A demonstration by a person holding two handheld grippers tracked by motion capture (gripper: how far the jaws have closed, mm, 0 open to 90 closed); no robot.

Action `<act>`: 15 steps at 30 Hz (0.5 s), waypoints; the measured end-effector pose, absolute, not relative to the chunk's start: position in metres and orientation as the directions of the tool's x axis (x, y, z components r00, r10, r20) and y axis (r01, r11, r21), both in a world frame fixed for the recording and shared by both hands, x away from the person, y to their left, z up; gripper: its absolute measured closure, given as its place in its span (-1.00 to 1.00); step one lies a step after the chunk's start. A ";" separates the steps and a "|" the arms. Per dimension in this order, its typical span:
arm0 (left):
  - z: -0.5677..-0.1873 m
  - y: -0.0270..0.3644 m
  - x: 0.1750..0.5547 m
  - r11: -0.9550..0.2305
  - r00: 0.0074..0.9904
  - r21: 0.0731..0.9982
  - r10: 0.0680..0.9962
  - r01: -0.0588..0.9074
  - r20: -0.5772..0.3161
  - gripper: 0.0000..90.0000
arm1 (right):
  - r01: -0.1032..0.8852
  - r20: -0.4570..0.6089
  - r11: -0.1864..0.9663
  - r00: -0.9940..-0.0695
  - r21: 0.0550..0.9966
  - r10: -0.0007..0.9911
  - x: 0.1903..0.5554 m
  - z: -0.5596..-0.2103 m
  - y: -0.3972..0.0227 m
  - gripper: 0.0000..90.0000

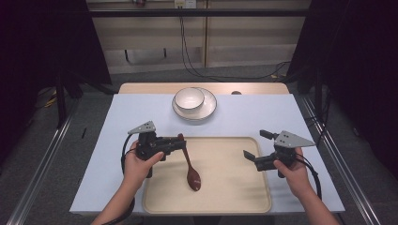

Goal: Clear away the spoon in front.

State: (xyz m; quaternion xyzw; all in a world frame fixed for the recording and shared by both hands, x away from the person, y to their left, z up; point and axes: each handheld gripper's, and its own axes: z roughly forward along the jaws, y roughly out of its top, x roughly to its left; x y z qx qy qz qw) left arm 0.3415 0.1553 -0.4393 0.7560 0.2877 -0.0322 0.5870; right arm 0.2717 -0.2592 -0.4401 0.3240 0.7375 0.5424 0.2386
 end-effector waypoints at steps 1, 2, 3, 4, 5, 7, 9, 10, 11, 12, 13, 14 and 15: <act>-0.440 0.155 0.342 -0.142 0.830 0.869 0.400 0.474 -0.387 0.50 | 0.221 -0.004 0.204 -0.670 0.954 0.742 0.272 -0.440 -0.260 -0.98; -0.440 0.155 0.342 -0.142 0.829 0.869 0.405 0.475 -0.387 0.50 | 0.221 -0.004 0.204 -0.670 0.954 0.742 0.272 -0.440 -0.260 -0.98; -0.441 0.154 0.343 -0.146 0.833 0.871 0.402 0.468 -0.380 0.49 | 0.220 -0.004 0.204 -0.670 0.954 0.742 0.272 -0.440 -0.260 -0.98; -0.441 0.153 0.343 -0.147 0.830 0.873 0.415 0.464 -0.372 0.44 | 0.220 -0.004 0.205 -0.673 0.954 0.740 0.272 -0.440 -0.260 -0.98; -0.441 0.152 0.344 -0.152 0.832 0.873 0.414 0.463 -0.369 0.42 | 0.220 -0.004 0.204 -0.671 0.954 0.742 0.272 -0.440 -0.260 -0.98; -0.440 0.151 0.344 -0.159 0.834 0.876 0.421 0.456 -0.357 0.39 | 0.222 0.001 0.204 -0.680 0.954 0.733 0.272 -0.440 -0.260 -0.98; -0.440 0.149 0.345 -0.163 0.836 0.878 0.424 0.449 -0.349 0.34 | 0.222 -0.001 0.204 -0.676 0.954 0.737 0.272 -0.440 -0.259 -0.98; -0.440 0.148 0.345 -0.167 0.837 0.880 0.426 0.445 -0.343 0.24 | 0.220 0.001 0.201 -0.677 0.955 0.736 0.272 -0.440 -0.259 -0.98; -0.440 0.147 0.345 -0.167 0.837 0.880 0.428 0.445 -0.342 0.24 | 0.220 0.001 0.201 -0.677 0.955 0.736 0.272 -0.440 -0.259 -0.98; -0.440 0.146 0.345 -0.170 0.835 0.878 0.431 0.448 -0.343 0.20 | 0.220 0.001 0.200 -0.676 0.955 0.737 0.272 -0.440 -0.259 -0.98; -0.440 0.145 0.346 -0.167 0.834 0.877 0.429 0.450 -0.347 0.14 | 0.221 0.003 0.200 -0.677 0.955 0.736 0.272 -0.440 -0.259 -0.98; -0.440 0.144 0.346 -0.170 0.837 0.879 0.428 0.446 -0.342 0.02 | 0.221 0.000 0.204 -0.680 0.954 0.734 0.272 -0.440 -0.259 -0.98; -0.441 0.144 0.347 -0.179 0.837 0.879 0.435 0.441 -0.331 0.02 | 0.221 0.000 0.204 -0.680 0.954 0.734 0.272 -0.440 -0.259 -0.98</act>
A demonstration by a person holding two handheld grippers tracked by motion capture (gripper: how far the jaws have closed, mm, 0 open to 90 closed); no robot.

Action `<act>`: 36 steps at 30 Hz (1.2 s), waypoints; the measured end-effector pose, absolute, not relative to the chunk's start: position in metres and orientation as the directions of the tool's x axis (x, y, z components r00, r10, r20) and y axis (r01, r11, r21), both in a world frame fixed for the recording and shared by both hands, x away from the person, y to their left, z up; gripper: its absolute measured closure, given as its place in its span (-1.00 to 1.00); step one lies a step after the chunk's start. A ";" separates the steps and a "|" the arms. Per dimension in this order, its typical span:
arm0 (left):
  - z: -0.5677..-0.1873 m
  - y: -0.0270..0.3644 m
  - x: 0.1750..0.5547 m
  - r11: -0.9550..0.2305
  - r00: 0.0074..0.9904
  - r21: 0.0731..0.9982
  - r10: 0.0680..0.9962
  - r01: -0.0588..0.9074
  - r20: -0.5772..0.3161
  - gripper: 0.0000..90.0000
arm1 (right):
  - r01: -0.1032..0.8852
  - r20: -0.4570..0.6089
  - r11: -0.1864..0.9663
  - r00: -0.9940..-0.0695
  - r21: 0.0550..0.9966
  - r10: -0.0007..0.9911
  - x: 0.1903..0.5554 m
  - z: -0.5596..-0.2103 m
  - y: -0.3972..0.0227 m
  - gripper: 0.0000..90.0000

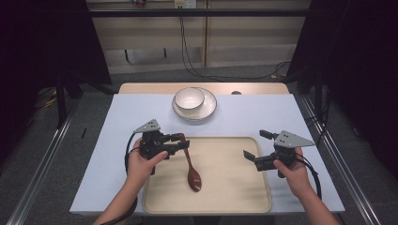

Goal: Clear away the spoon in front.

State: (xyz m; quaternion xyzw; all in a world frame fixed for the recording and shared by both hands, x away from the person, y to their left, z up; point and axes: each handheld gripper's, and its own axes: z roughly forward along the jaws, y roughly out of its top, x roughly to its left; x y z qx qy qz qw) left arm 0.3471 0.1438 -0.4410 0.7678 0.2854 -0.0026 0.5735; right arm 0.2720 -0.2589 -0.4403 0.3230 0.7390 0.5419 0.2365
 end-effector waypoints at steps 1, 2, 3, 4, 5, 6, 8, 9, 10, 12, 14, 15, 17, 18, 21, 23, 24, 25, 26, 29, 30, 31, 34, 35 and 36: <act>-0.442 0.143 0.348 -0.178 0.838 0.881 0.437 0.438 -0.328 -0.01 | 0.223 0.002 0.205 -0.680 0.953 0.733 0.272 -0.440 -0.259 -0.98; -0.443 0.142 0.349 -0.173 0.836 0.881 0.438 0.440 -0.331 -0.06 | 0.222 0.000 0.207 -0.682 0.953 0.731 0.272 -0.440 -0.259 -0.98; -0.443 0.142 0.349 -0.168 0.834 0.882 0.440 0.440 -0.333 -0.11 | 0.224 -0.001 0.210 -0.682 0.952 0.731 0.272 -0.440 -0.259 -0.98; -0.443 0.142 0.351 -0.172 0.835 0.883 0.441 0.438 -0.328 -0.16 | 0.223 -0.001 0.209 -0.682 0.952 0.731 0.272 -0.440 -0.259 -0.98; -0.444 0.141 0.351 -0.161 0.834 0.886 0.444 0.435 -0.328 -0.21 | 0.223 -0.001 0.208 -0.680 0.952 0.733 0.272 -0.440 -0.259 -0.98; -0.444 0.141 0.352 -0.158 0.832 0.889 0.451 0.431 -0.323 -0.29 | 0.221 -0.001 0.206 -0.679 0.953 0.734 0.272 -0.440 -0.259 -0.98; -0.445 0.141 0.354 -0.161 0.833 0.893 0.460 0.420 -0.308 -0.41 | 0.223 -0.001 0.208 -0.681 0.952 0.733 0.272 -0.440 -0.260 -0.98; -0.445 0.141 0.355 -0.160 0.834 0.896 0.462 0.413 -0.302 -0.44 | 0.221 -0.002 0.208 -0.681 0.953 0.732 0.272 -0.440 -0.260 -0.98; -0.445 0.141 0.355 -0.166 0.834 0.899 0.469 0.406 -0.290 -0.48 | 0.224 -0.001 0.209 -0.679 0.952 0.734 0.272 -0.440 -0.260 -0.98; -0.444 0.142 0.356 -0.174 0.838 0.903 0.473 0.393 -0.274 -0.51 | 0.220 -0.006 0.213 -0.681 0.952 0.732 0.273 -0.440 -0.260 -0.98; -0.442 0.141 0.357 -0.168 0.840 0.907 0.470 0.386 -0.271 -0.54 | 0.220 -0.006 0.212 -0.681 0.952 0.732 0.273 -0.440 -0.260 -0.98; -0.441 0.141 0.357 -0.178 0.842 0.908 0.473 0.379 -0.259 -0.56 | 0.222 -0.004 0.211 -0.681 0.952 0.733 0.272 -0.440 -0.260 -0.98; -0.440 0.141 0.357 -0.180 0.845 0.911 0.472 0.372 -0.252 -0.58 | 0.222 -0.001 0.208 -0.681 0.953 0.732 0.272 -0.440 -0.259 -0.98; -0.439 0.142 0.357 -0.185 0.848 0.912 0.469 0.367 -0.247 -0.59 | 0.222 -0.001 0.208 -0.682 0.953 0.732 0.272 -0.440 -0.259 -0.98; -0.437 0.143 0.357 -0.188 0.850 0.915 0.470 0.358 -0.237 -0.62 | 0.222 -0.002 0.208 -0.681 0.953 0.733 0.272 -0.440 -0.259 -0.98; -0.435 0.145 0.357 -0.197 0.849 0.915 0.478 0.351 -0.223 -0.62 | 0.223 -0.003 0.212 -0.682 0.952 0.731 0.272 -0.440 -0.260 -0.98; -0.435 0.146 0.356 -0.193 0.848 0.916 0.480 0.352 -0.224 -0.63 | 0.223 -0.003 0.212 -0.682 0.952 0.731 0.272 -0.440 -0.260 -0.98; -0.434 0.148 0.356 -0.202 0.851 0.915 0.478 0.350 -0.220 -0.64 | 0.222 -0.002 0.207 -0.678 0.953 0.735 0.272 -0.440 -0.260 -0.98; -0.434 0.148 0.356 -0.193 0.852 0.918 0.474 0.346 -0.222 -0.64 | 0.221 -0.002 0.208 -0.681 0.953 0.733 0.272 -0.440 -0.260 -0.98; -0.432 0.152 0.355 -0.200 0.850 0.920 0.484 0.337 -0.207 -0.65 | 0.223 -0.001 0.208 -0.680 0.952 0.733 0.272 -0.439 -0.261 -0.98; -0.431 0.155 0.355 -0.204 0.851 0.921 0.485 0.333 -0.200 -0.66 | 0.225 0.000 0.212 -0.687 0.951 0.727 0.272 -0.439 -0.261 -0.98; -0.431 0.156 0.355 -0.200 0.852 0.922 0.483 0.332 -0.202 -0.66 | 0.224 0.000 0.211 -0.685 0.951 0.729 0.272 -0.439 -0.261 -0.98; -0.429 0.160 0.354 -0.199 0.851 0.925 0.488 0.324 -0.193 -0.68 | 0.223 0.000 0.210 -0.685 0.952 0.729 0.272 -0.439 -0.261 -0.98; -0.429 0.161 0.354 -0.202 0.851 0.925 0.491 0.323 -0.190 -0.68 | 0.217 -0.008 0.208 -0.674 0.954 0.739 0.272 -0.439 -0.260 -0.98; -0.429 0.163 0.354 -0.199 0.847 0.925 0.497 0.324 -0.189 -0.68 | 0.217 -0.007 0.208 -0.674 0.954 0.739 0.272 -0.439 -0.260 -0.98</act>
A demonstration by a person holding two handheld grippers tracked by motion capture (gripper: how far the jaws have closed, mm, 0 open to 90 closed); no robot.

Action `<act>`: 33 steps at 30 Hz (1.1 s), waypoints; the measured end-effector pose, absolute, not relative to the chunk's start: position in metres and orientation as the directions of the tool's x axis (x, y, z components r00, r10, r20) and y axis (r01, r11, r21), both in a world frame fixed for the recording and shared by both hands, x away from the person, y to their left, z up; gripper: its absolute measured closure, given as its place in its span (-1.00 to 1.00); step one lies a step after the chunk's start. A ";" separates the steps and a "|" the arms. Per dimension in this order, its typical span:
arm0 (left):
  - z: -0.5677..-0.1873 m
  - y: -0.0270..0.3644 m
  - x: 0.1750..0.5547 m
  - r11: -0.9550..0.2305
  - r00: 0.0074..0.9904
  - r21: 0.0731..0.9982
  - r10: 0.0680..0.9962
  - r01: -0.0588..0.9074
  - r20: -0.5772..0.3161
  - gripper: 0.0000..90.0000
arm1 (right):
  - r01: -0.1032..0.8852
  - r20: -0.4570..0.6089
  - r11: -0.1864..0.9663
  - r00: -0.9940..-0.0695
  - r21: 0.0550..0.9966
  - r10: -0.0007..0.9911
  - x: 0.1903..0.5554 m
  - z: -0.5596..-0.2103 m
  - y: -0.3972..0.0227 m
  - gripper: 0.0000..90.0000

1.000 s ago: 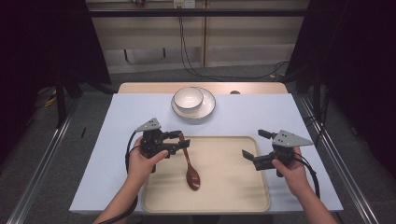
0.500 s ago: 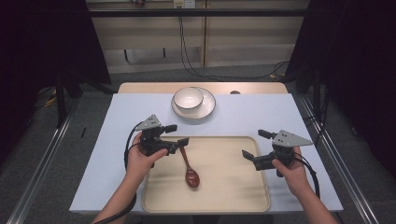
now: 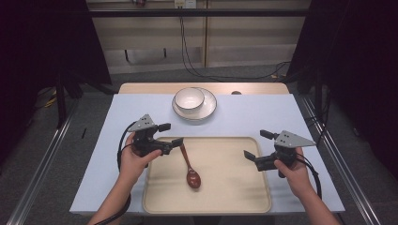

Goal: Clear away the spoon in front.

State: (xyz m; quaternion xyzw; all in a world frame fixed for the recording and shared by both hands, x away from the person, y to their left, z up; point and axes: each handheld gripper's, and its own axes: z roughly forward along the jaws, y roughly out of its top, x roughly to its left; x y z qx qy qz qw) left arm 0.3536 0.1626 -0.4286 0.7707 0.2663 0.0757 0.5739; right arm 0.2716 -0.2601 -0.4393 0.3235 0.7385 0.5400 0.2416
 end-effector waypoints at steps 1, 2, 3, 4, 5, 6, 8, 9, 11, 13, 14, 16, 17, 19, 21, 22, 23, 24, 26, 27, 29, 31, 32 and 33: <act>-0.428 0.164 0.353 -0.205 0.844 0.925 0.504 0.321 -0.181 -0.69 | 0.217 -0.007 0.207 -0.674 0.954 0.739 0.272 -0.439 -0.260 -0.98; -0.428 0.166 0.354 -0.202 0.849 0.927 0.497 0.317 -0.182 -0.69 | 0.218 -0.003 0.205 -0.677 0.954 0.736 0.271 -0.439 -0.260 -0.98; -0.428 0.167 0.354 -0.206 0.846 0.926 0.502 0.318 -0.179 -0.69 | 0.221 -0.003 0.205 -0.673 0.953 0.740 0.271 -0.439 -0.260 -0.98; -0.428 0.169 0.354 -0.203 0.845 0.927 0.504 0.317 -0.178 -0.70 | 0.219 -0.001 0.204 -0.679 0.954 0.734 0.272 -0.439 -0.261 -0.98; -0.428 0.170 0.354 -0.203 0.848 0.928 0.500 0.314 -0.177 -0.71 | 0.222 -0.001 0.209 -0.684 0.952 0.729 0.272 -0.439 -0.261 -0.98; -0.428 0.171 0.353 -0.203 0.845 0.928 0.506 0.312 -0.174 -0.71 | 0.222 -0.001 0.209 -0.684 0.952 0.729 0.272 -0.439 -0.261 -0.98; -0.428 0.173 0.353 -0.200 0.845 0.929 0.505 0.312 -0.175 -0.71 | 0.219 -0.005 0.206 -0.673 0.954 0.740 0.271 -0.439 -0.260 -0.98; -0.428 0.174 0.354 -0.207 0.849 0.929 0.501 0.306 -0.168 -0.72 | 0.217 -0.007 0.207 -0.673 0.954 0.739 0.271 -0.439 -0.260 -0.98; -0.427 0.177 0.354 -0.205 0.845 0.930 0.509 0.306 -0.166 -0.73 | 0.218 -0.004 0.205 -0.676 0.954 0.737 0.271 -0.439 -0.261 -0.98; -0.427 0.179 0.354 -0.202 0.844 0.930 0.509 0.308 -0.169 -0.73 | 0.222 -0.001 0.206 -0.679 0.953 0.735 0.271 -0.438 -0.261 -0.98; -0.427 0.180 0.354 -0.198 0.842 0.929 0.511 0.312 -0.174 -0.74 | 0.221 -0.001 0.205 -0.678 0.953 0.735 0.271 -0.438 -0.261 -0.98; -0.428 0.183 0.354 -0.201 0.841 0.929 0.514 0.311 -0.170 -0.75 | 0.222 0.000 0.203 -0.675 0.954 0.738 0.271 -0.438 -0.261 -0.98; -0.428 0.184 0.354 -0.203 0.840 0.928 0.515 0.312 -0.170 -0.75 | 0.222 -0.001 0.203 -0.674 0.954 0.739 0.271 -0.438 -0.261 -0.98; -0.428 0.186 0.354 -0.208 0.838 0.928 0.521 0.309 -0.163 -0.76 | 0.220 -0.003 0.204 -0.673 0.954 0.740 0.271 -0.438 -0.261 -0.98; -0.428 0.188 0.354 -0.206 0.838 0.929 0.521 0.308 -0.163 -0.77 | 0.219 -0.004 0.204 -0.672 0.954 0.740 0.271 -0.438 -0.262 -0.98; -0.427 0.189 0.354 -0.203 0.837 0.930 0.523 0.305 -0.160 -0.77 | 0.219 -0.004 0.205 -0.672 0.954 0.741 0.271 -0.438 -0.262 -0.98; -0.427 0.191 0.354 -0.215 0.835 0.929 0.529 0.302 -0.149 -0.77 | 0.219 -0.005 0.205 -0.672 0.954 0.740 0.271 -0.438 -0.262 -0.98; -0.427 0.191 0.354 -0.195 0.835 0.932 0.525 0.306 -0.164 -0.78 | 0.219 -0.005 0.206 -0.672 0.954 0.740 0.271 -0.438 -0.262 -0.98; -0.427 0.194 0.354 -0.197 0.834 0.931 0.527 0.306 -0.163 -0.78 | 0.218 -0.007 0.206 -0.673 0.954 0.740 0.271 -0.438 -0.262 -0.98; -0.426 0.195 0.354 -0.201 0.835 0.931 0.527 0.303 -0.158 -0.79 | 0.218 -0.004 0.206 -0.675 0.954 0.738 0.271 -0.438 -0.262 -0.98; -0.425 0.198 0.354 -0.210 0.832 0.929 0.534 0.304 -0.152 -0.80 | 0.216 -0.007 0.205 -0.673 0.954 0.740 0.271 -0.438 -0.262 -0.98; -0.426 0.201 0.354 -0.203 0.827 0.929 0.540 0.308 -0.156 -0.81 | 0.219 -0.006 0.206 -0.672 0.954 0.741 0.270 -0.437 -0.262 -0.98; -0.426 0.202 0.354 -0.200 0.824 0.931 0.545 0.307 -0.154 -0.81 | 0.219 -0.006 0.207 -0.672 0.954 0.740 0.270 -0.437 -0.263 -0.98; -0.427 0.204 0.355 -0.193 0.830 0.932 0.534 0.307 -0.162 -0.81 | 0.218 -0.007 0.207 -0.672 0.954 0.740 0.270 -0.437 -0.262 -0.98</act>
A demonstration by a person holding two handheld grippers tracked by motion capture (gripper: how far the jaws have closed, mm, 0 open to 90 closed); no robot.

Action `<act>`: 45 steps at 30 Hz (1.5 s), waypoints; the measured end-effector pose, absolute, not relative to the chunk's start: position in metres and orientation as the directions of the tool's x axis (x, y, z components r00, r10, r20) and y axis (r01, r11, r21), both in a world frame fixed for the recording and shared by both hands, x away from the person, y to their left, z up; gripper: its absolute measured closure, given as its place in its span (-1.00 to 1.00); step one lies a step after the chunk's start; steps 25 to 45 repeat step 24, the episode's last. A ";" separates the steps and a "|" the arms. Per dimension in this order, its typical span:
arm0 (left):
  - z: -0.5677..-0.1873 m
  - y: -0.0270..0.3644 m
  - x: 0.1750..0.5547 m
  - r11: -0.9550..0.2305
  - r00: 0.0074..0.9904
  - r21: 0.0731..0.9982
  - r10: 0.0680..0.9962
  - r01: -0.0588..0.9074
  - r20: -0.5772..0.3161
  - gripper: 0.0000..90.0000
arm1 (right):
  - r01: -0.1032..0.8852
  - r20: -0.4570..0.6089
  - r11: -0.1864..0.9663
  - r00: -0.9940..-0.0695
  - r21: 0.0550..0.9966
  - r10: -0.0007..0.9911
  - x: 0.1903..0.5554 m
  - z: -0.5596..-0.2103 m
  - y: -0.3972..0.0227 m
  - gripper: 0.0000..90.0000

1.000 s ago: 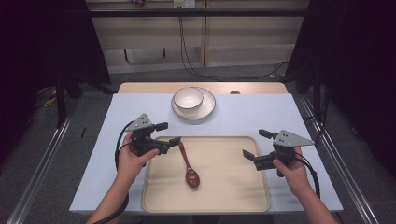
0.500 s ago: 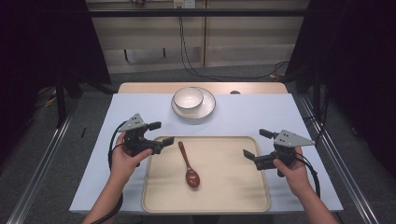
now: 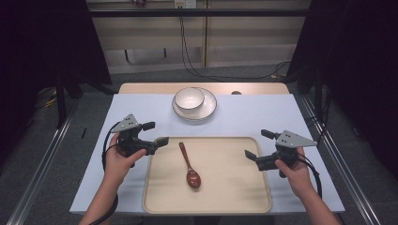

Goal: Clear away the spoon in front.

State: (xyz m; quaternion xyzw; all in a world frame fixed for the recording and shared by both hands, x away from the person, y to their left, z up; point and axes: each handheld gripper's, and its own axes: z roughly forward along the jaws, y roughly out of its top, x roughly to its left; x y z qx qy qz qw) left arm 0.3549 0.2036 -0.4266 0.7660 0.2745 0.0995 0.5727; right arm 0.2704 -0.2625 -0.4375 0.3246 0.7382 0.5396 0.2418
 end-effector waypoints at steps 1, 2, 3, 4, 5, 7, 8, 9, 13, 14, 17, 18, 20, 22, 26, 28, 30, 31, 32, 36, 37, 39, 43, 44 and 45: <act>-0.427 0.205 0.355 -0.194 0.828 0.932 0.536 0.308 -0.162 -0.81 | 0.218 -0.006 0.206 -0.672 0.954 0.740 0.270 -0.437 -0.262 -0.98; -0.427 0.206 0.355 -0.196 0.824 0.932 0.545 0.306 -0.155 -0.81 | 0.218 -0.006 0.205 -0.672 0.954 0.741 0.270 -0.437 -0.262 -0.98; -0.426 0.208 0.355 -0.199 0.824 0.932 0.546 0.303 -0.151 -0.82 | 0.214 -0.007 0.206 -0.675 0.955 0.738 0.271 -0.438 -0.262 -0.98; -0.426 0.209 0.355 -0.201 0.819 0.932 0.556 0.301 -0.145 -0.82 | 0.216 -0.006 0.205 -0.674 0.955 0.739 0.270 -0.438 -0.262 -0.98; -0.426 0.211 0.356 -0.196 0.823 0.934 0.548 0.299 -0.149 -0.82 | 0.217 -0.009 0.208 -0.672 0.954 0.741 0.270 -0.437 -0.263 -0.98; -0.426 0.214 0.356 -0.199 0.817 0.933 0.560 0.298 -0.142 -0.83 | 0.218 -0.007 0.205 -0.670 0.954 0.743 0.271 -0.437 -0.263 -0.98; -0.426 0.216 0.356 -0.199 0.817 0.933 0.558 0.300 -0.144 -0.83 | 0.219 -0.005 0.204 -0.669 0.954 0.743 0.270 -0.437 -0.263 -0.98; -0.426 0.218 0.357 -0.199 0.813 0.931 0.563 0.306 -0.147 -0.83 | 0.219 -0.006 0.205 -0.669 0.954 0.743 0.270 -0.437 -0.263 -0.98; -0.427 0.227 0.358 -0.180 0.799 0.933 0.581 0.313 -0.155 -0.84 | 0.220 -0.006 0.205 -0.669 0.954 0.744 0.270 -0.437 -0.263 -0.98; -0.428 0.228 0.358 -0.173 0.798 0.935 0.581 0.311 -0.158 -0.84 | 0.218 -0.008 0.206 -0.670 0.954 0.742 0.270 -0.437 -0.263 -0.98; -0.427 0.233 0.357 -0.176 0.790 0.934 0.595 0.310 -0.151 -0.84 | 0.220 -0.007 0.204 -0.665 0.954 0.747 0.270 -0.437 -0.263 -0.98; -0.427 0.234 0.358 -0.176 0.789 0.934 0.596 0.311 -0.150 -0.84 | 0.221 -0.003 0.203 -0.669 0.954 0.744 0.270 -0.437 -0.263 -0.98; -0.428 0.235 0.358 -0.172 0.797 0.937 0.585 0.303 -0.150 -0.85 | 0.219 -0.008 0.208 -0.669 0.953 0.743 0.271 -0.438 -0.263 -0.98; -0.427 0.236 0.358 -0.186 0.790 0.935 0.598 0.304 -0.138 -0.85 | 0.223 -0.007 0.211 -0.672 0.952 0.741 0.270 -0.438 -0.262 -0.98; -0.428 0.236 0.358 -0.186 0.792 0.936 0.594 0.300 -0.136 -0.86 | 0.222 -0.006 0.212 -0.677 0.952 0.736 0.271 -0.438 -0.262 -0.98; -0.428 0.236 0.358 -0.186 0.792 0.936 0.594 0.300 -0.136 -0.86 | 0.222 -0.006 0.212 -0.677 0.952 0.736 0.271 -0.438 -0.262 -0.98; -0.428 0.236 0.358 -0.186 0.792 0.936 0.594 0.300 -0.136 -0.86 | 0.222 -0.006 0.212 -0.677 0.952 0.736 0.271 -0.438 -0.262 -0.98; -0.428 0.236 0.358 -0.186 0.792 0.936 0.594 0.300 -0.136 -0.86 | 0.222 -0.006 0.212 -0.677 0.952 0.736 0.271 -0.438 -0.262 -0.98; -0.428 0.236 0.358 -0.186 0.792 0.936 0.594 0.300 -0.136 -0.86 | 0.222 -0.006 0.212 -0.677 0.952 0.736 0.271 -0.438 -0.262 -0.98; -0.428 0.236 0.358 -0.186 0.792 0.936 0.594 0.300 -0.136 -0.86 | 0.222 -0.006 0.212 -0.677 0.952 0.736 0.271 -0.438 -0.262 -0.98; -0.428 0.236 0.358 -0.186 0.792 0.936 0.594 0.300 -0.136 -0.86 | 0.222 -0.006 0.212 -0.677 0.952 0.736 0.271 -0.438 -0.262 -0.98; -0.428 0.236 0.358 -0.186 0.792 0.936 0.594 0.300 -0.136 -0.86 | 0.222 -0.006 0.212 -0.677 0.952 0.736 0.271 -0.438 -0.262 -0.98; -0.428 0.236 0.358 -0.186 0.792 0.936 0.594 0.300 -0.136 -0.86 | 0.222 -0.006 0.212 -0.677 0.952 0.736 0.271 -0.438 -0.262 -0.98; -0.428 0.236 0.358 -0.186 0.792 0.936 0.594 0.300 -0.136 -0.86 | 0.222 -0.006 0.212 -0.677 0.952 0.736 0.271 -0.438 -0.262 -0.98; -0.428 0.236 0.358 -0.186 0.792 0.936 0.594 0.300 -0.136 -0.86 | 0.222 -0.006 0.212 -0.677 0.952 0.736 0.271 -0.438 -0.262 -0.98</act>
